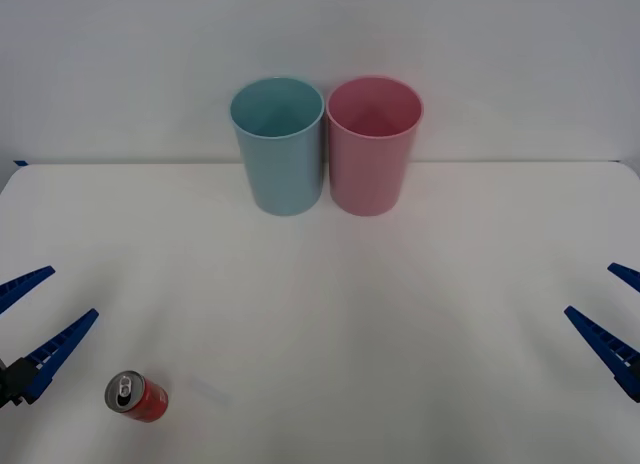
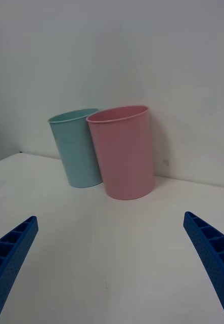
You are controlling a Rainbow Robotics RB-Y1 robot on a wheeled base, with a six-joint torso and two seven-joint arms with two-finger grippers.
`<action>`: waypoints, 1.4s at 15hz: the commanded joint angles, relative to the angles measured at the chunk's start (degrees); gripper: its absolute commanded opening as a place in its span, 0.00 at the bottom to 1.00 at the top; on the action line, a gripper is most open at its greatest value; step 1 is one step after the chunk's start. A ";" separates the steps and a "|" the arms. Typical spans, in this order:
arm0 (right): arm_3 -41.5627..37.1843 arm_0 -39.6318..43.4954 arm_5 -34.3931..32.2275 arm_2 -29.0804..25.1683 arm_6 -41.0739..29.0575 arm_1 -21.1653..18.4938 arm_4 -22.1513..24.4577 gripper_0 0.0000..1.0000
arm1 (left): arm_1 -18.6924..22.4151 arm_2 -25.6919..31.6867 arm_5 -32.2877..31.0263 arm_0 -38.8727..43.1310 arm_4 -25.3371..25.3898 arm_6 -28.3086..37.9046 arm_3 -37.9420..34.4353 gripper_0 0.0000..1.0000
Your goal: Grasp the object on the table and drop it into the matching bin: aluminum can to the light blue bin, PET bottle to the pink bin.
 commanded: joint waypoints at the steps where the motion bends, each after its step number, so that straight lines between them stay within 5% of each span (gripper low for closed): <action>1: 0.00 0.00 0.00 0.00 0.00 0.00 0.00 1.00 | 0.00 0.00 0.00 0.00 0.00 0.00 0.00 1.00; 12: 0.00 0.00 0.00 0.00 0.00 0.00 0.00 1.00 | 2.58 0.41 0.31 0.22 0.69 -0.88 3.24 1.00; 21: 0.00 0.00 0.00 0.00 0.00 0.00 0.00 1.00 | 12.77 1.73 -11.82 -4.88 2.62 -8.70 24.16 1.00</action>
